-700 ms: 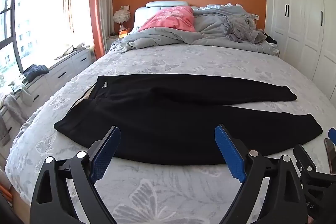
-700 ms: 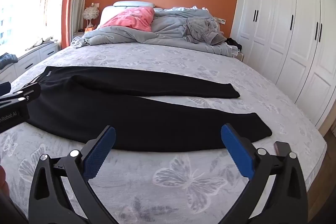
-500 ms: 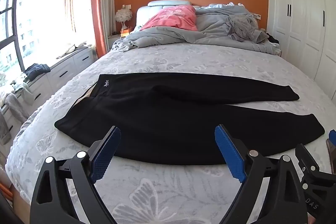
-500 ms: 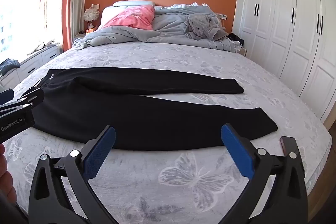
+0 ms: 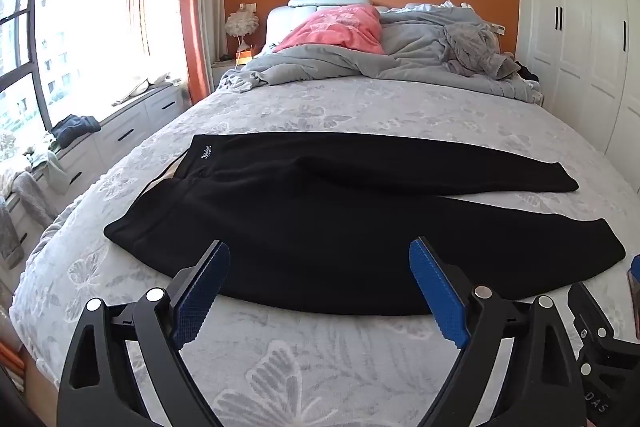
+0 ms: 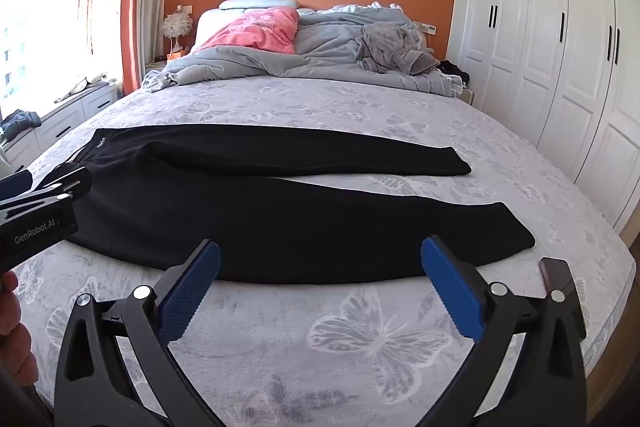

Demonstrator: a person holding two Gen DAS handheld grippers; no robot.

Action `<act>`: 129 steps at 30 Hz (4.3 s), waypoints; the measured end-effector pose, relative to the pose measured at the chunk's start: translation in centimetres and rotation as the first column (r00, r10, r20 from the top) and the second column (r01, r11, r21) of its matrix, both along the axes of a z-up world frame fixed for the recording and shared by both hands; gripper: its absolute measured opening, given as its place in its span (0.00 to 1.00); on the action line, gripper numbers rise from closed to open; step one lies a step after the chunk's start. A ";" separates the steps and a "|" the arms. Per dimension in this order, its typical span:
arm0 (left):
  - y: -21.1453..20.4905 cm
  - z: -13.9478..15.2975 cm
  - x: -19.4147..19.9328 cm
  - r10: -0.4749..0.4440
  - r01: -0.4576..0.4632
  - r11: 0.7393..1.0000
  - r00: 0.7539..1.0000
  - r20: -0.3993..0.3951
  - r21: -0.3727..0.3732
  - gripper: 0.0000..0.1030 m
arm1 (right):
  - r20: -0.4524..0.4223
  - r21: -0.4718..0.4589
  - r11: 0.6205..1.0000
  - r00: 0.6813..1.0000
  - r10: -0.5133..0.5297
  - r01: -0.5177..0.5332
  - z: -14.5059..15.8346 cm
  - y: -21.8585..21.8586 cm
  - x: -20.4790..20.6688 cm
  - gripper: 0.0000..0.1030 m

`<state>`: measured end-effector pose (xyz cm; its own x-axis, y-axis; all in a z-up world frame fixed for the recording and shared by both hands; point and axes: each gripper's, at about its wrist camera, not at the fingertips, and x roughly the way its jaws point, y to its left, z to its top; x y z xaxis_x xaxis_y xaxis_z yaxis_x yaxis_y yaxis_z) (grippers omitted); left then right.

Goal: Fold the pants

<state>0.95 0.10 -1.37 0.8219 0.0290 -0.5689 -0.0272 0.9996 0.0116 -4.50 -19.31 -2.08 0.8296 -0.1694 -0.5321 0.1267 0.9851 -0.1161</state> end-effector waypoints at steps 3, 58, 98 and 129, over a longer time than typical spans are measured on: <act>-0.2 -0.2 -0.2 0.000 0.000 1.000 1.000 0.004 0.008 0.85 | 0.002 0.000 1.000 1.000 -0.002 0.002 0.1 0.0 0.0 0.96; -0.3 -0.4 -0.1 -0.002 0.002 1.000 1.000 0.003 0.020 0.86 | 0.006 0.016 1.000 1.000 -0.009 0.009 0.2 -0.2 0.1 0.96; 18.8 -1.0 29.5 0.088 -0.123 0.990 0.925 -0.369 -0.072 0.89 | -0.324 0.179 0.966 0.939 -0.119 0.184 -4.1 -30.5 28.2 0.96; 28.5 6.1 22.9 0.131 -0.208 0.934 0.955 -0.265 -0.290 0.06 | -0.084 0.171 0.985 0.996 0.027 -0.012 5.6 -31.4 22.7 0.14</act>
